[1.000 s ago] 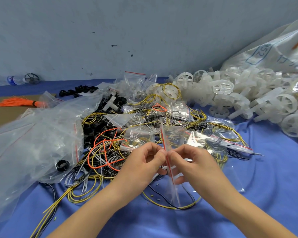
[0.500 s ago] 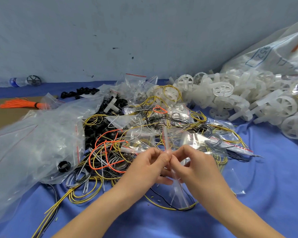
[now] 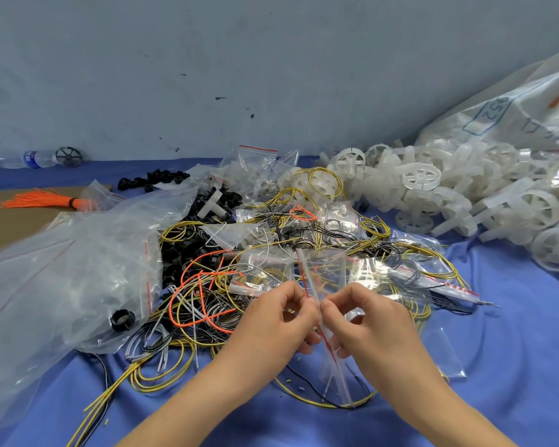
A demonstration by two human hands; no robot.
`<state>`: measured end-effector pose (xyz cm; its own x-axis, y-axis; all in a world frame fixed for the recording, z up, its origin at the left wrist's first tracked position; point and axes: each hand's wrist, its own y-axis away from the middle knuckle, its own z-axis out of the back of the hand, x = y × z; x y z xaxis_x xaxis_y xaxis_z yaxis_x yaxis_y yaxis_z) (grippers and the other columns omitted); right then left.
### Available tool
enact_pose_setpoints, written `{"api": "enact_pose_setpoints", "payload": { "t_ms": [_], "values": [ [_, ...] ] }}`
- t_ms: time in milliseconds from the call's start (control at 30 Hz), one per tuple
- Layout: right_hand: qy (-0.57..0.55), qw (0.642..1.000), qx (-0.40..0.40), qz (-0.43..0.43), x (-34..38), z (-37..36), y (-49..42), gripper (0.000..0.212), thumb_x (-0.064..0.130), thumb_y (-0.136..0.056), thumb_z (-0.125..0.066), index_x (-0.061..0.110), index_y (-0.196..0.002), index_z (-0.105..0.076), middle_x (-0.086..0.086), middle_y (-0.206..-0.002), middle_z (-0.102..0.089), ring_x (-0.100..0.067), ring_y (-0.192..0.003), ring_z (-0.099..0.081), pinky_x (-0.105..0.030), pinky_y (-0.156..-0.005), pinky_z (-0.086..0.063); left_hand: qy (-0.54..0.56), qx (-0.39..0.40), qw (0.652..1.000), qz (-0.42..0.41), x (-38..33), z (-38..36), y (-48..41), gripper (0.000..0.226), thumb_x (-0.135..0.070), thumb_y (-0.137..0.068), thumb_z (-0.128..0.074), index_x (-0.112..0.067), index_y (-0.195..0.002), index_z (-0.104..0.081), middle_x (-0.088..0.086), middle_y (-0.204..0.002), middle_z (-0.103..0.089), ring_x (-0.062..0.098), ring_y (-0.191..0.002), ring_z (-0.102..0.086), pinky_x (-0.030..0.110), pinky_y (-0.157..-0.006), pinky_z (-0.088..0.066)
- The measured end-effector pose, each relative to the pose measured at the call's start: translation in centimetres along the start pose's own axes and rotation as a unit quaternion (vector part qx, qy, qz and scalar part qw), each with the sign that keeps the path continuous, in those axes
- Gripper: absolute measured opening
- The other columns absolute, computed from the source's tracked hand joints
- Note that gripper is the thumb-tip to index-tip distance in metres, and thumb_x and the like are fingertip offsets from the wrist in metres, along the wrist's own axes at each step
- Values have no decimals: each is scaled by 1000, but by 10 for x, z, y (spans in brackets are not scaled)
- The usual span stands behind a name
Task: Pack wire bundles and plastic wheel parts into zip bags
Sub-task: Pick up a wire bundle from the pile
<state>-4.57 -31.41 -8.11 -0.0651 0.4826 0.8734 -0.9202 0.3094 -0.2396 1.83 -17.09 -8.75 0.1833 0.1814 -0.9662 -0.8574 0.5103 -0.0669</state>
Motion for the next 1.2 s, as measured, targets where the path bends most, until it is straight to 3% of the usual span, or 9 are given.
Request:
{"api": "enact_pose_setpoints", "payload": {
  "t_ms": [167,300,467,600,767,1200],
  "values": [
    [-19,1000,-19,0,-2,0,-4,20,25,-88,-67,30,-69,-64,12,-63,-68,-9,-48,-63,-17,-48,-47,56,31,997,43,-5,-6,0,24,-29,-101,-49,-8,-94,-57,11,-82,-67,23,-67,-68,32,-56,-56],
    [-47,999,-12,-16,-2,1,-8,17,23,-88,-68,24,-72,-66,8,-65,-69,-13,-52,-64,-24,-50,-52,23,29,999,12,-6,-7,1,23,-27,-102,-47,-10,-89,-56,16,-85,-68,21,-66,-67,33,-58,-55],
    [-31,999,-8,-4,-3,-2,-7,18,20,-87,-68,24,-70,-65,8,-58,-67,-8,-47,-62,-12,-47,-44,-123,-35,991,-48,-3,-7,2,24,-33,-98,-51,-28,-75,-50,0,-66,-67,13,-59,-65,41,-63,-57],
    [2,1000,-15,6,-6,-5,-8,17,23,-86,-68,27,-70,-64,12,-62,-68,-6,-51,-63,-16,-49,-47,-197,-67,976,-69,-1,-6,1,25,-46,-89,-47,-24,-76,-46,5,-64,-64,24,-61,-62,49,-64,-50],
    [17,1000,-18,6,-7,-6,-7,17,28,-86,-68,28,-70,-64,13,-63,-68,-5,-55,-64,-24,-54,-51,-214,-73,972,-68,0,-5,2,28,-50,-85,-44,-23,-77,-46,7,-63,-63,26,-62,-62,50,-64,-50],
    [91,992,-66,53,-8,-5,-9,18,24,-84,-70,26,-68,-60,20,-57,-61,0,-59,-59,-12,-54,-39,-241,-85,964,-69,0,-3,-2,28,-53,-80,-42,-27,-74,-45,3,-63,-61,25,-63,-62,50,-63,-50]
  ]
}}
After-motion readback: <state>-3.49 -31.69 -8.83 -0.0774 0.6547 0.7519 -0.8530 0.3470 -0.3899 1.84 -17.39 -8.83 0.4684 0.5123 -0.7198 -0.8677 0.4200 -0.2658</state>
